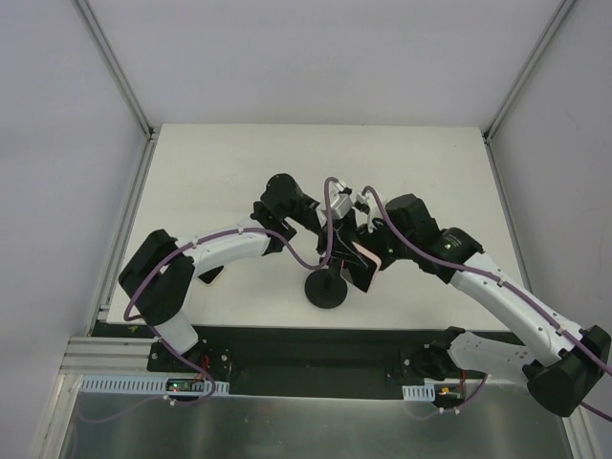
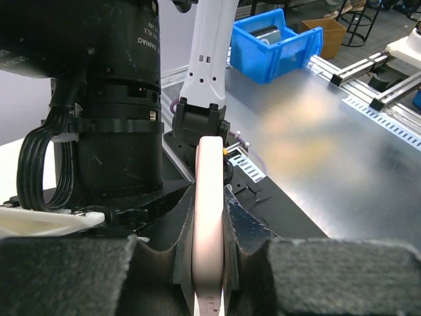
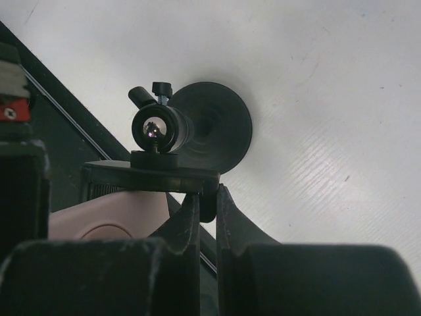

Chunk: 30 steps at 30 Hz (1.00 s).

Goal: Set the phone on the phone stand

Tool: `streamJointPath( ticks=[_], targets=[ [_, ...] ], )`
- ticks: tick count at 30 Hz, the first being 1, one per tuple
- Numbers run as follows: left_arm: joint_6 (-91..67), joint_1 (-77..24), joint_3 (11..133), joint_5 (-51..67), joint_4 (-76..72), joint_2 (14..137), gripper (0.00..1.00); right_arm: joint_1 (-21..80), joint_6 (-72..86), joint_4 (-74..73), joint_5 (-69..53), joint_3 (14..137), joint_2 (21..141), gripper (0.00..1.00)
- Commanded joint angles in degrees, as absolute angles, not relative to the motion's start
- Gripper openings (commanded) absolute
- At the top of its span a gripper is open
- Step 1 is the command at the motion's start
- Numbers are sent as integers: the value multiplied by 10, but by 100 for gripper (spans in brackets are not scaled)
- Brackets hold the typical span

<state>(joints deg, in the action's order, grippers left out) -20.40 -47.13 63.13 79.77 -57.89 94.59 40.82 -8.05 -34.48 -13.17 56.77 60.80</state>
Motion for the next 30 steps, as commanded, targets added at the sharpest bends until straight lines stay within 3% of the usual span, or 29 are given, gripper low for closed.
streamJointPath(
  ticks=[1,7,12,15,21,30],
  targets=[
    [-220,-450,638,827,-671,938,0,402,-86,-287,-163,591,578,0],
    [-215,-400,558,777,-651,894,0,395,-84,-294,-124,586,562,0],
    [-58,-411,520,692,-375,810,0,392,-82,-288,-120,590,559,0],
    [-74,-414,511,702,-375,803,0,392,-82,-287,-125,595,570,0],
    [-118,-431,608,755,-338,887,0,392,-72,-273,-135,590,570,0],
    [-16,-464,658,719,-182,894,0,392,-78,-279,-129,600,572,0]
  ],
)
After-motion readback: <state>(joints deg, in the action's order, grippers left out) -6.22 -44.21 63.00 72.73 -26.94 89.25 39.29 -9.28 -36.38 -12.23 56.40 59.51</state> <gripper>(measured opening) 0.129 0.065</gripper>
